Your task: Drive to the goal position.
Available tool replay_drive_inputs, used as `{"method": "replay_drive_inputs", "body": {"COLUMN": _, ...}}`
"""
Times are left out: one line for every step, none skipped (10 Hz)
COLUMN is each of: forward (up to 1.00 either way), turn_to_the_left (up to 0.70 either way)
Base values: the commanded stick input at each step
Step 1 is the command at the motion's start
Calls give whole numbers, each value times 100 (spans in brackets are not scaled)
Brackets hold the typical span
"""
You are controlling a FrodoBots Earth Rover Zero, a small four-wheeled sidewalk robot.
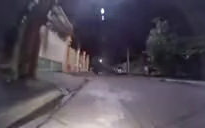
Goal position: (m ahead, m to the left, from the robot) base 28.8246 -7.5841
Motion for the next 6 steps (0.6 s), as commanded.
{"method": "replay_drive_inputs", "body": {"forward": 70, "turn_to_the_left": 0}}
{"method": "replay_drive_inputs", "body": {"forward": 70, "turn_to_the_left": -8}}
{"method": "replay_drive_inputs", "body": {"forward": 70, "turn_to_the_left": -25}}
{"method": "replay_drive_inputs", "body": {"forward": 70, "turn_to_the_left": -35}}
{"method": "replay_drive_inputs", "body": {"forward": 70, "turn_to_the_left": -25}}
{"method": "replay_drive_inputs", "body": {"forward": 70, "turn_to_the_left": 0}}
